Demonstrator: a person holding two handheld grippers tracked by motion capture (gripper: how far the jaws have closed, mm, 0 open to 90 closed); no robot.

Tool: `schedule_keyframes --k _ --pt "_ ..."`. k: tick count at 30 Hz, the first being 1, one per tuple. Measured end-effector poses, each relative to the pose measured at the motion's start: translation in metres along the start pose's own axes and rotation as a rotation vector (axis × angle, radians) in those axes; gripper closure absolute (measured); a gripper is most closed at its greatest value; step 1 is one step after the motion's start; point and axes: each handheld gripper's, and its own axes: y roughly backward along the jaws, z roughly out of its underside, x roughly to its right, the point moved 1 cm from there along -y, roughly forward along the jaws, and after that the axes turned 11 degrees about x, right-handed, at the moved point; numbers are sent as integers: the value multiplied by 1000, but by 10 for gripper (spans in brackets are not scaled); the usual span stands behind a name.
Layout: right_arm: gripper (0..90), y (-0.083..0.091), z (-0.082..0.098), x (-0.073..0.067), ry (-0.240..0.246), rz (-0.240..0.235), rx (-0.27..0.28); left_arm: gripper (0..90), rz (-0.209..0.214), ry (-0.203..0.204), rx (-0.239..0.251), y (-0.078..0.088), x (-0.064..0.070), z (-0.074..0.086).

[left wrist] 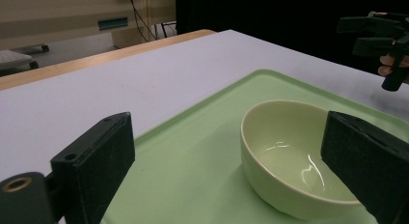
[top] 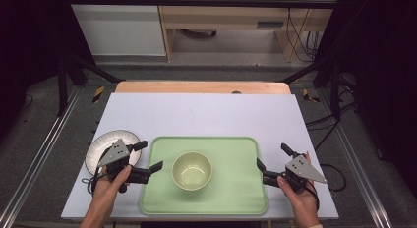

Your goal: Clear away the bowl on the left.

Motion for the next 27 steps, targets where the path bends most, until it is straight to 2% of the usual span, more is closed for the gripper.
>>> schedule_keyframes --k 3,6,10,16,19,25,27 --pt "30 0 0 0 0 2 -1 46 -15 3 1 5 -5 2" --pt "31 1 0 2 -1 5 2 46 -34 22 24 11 -10 4" --pt "30 1 0 2 -1 9 3 47 -70 -4 21 19 -16 5" --pt "29 1 0 1 1 6 3 47 -91 -6 41 29 -23 9" --pt "26 1 0 2 3 5 6 45 -116 -28 37 33 -26 11" --pt "21 1 -1 1 9 -5 15 41 -145 -39 65 43 -35 13" --pt "21 1 0 0 8 -6 9 34 -158 -56 73 47 -38 13"
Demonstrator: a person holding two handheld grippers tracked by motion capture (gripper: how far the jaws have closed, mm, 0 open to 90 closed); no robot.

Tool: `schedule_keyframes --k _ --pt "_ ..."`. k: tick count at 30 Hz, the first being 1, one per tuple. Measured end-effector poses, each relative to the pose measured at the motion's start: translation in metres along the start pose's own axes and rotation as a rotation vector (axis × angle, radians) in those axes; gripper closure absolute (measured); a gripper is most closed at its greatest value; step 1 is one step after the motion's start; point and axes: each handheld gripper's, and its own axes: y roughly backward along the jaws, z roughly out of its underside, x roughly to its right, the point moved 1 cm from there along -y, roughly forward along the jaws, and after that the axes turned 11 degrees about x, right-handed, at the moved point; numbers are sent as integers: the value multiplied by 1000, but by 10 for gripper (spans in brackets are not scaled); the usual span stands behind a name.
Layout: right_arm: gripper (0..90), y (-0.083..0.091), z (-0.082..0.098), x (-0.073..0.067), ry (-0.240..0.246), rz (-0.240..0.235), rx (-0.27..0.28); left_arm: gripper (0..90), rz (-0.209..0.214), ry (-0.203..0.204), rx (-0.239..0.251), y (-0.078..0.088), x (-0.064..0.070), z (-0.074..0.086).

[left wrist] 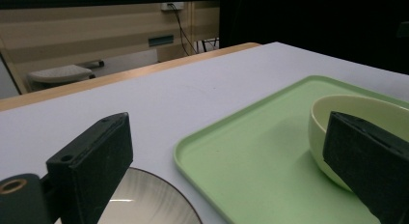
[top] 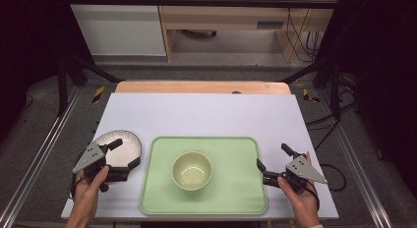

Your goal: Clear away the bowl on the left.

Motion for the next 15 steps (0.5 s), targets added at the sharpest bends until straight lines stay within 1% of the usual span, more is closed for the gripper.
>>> schedule_keyframes --k 4,6,9,12,14,15 --pt "21 0 0 0 1 -4 -3 35 -35 -7 -9 7 -10 4" --pt "21 0 0 0 -1 -3 -2 35 -49 -3 -7 10 -14 6" --pt "21 0 0 0 -3 -1 -3 35 -60 -25 -5 16 -19 6" --pt "21 0 1 0 -3 -1 -2 35 -51 -28 -15 20 -23 6" --pt "21 0 0 0 -5 0 -3 36 -39 -33 -32 21 -24 6" --pt "21 0 0 0 -6 0 -3 36 -40 -37 -44 22 -25 7"
